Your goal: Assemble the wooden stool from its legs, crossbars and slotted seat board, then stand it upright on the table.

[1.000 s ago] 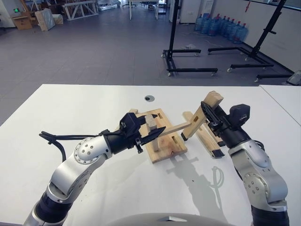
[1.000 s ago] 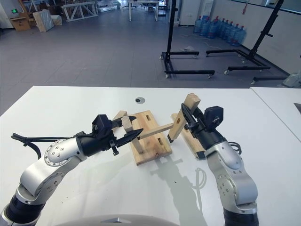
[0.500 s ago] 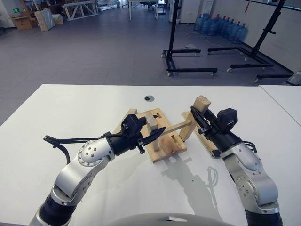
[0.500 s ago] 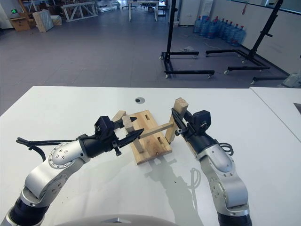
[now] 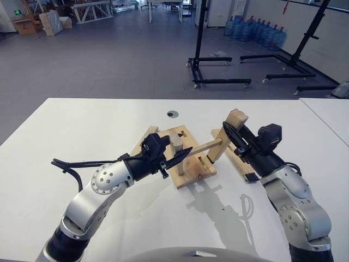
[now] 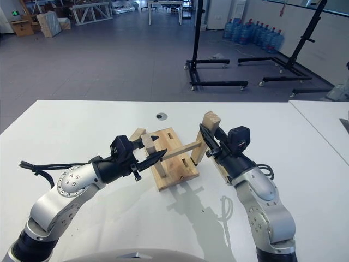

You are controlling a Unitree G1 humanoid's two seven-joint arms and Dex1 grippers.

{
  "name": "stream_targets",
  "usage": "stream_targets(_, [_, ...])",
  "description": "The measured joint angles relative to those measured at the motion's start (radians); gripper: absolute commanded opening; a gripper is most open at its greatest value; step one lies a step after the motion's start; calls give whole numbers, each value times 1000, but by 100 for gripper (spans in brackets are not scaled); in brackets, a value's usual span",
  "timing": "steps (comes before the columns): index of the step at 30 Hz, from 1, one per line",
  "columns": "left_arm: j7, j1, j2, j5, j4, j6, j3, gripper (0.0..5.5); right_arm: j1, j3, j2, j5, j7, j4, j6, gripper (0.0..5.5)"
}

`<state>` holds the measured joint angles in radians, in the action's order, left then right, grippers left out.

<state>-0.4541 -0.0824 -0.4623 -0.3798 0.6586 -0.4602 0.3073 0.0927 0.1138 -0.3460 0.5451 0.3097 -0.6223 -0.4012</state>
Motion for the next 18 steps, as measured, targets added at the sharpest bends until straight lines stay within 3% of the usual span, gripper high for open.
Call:
stream_targets(12, [5, 10, 0, 18, 2, 11, 1, 214, -29, -66, -9, -88, -11, -27, -6, 100])
stream_targets(18, [-5, 19, -9, 56, -27, 2, 22, 214, -104, -20, 8, 31, -40, -62, -103, 100])
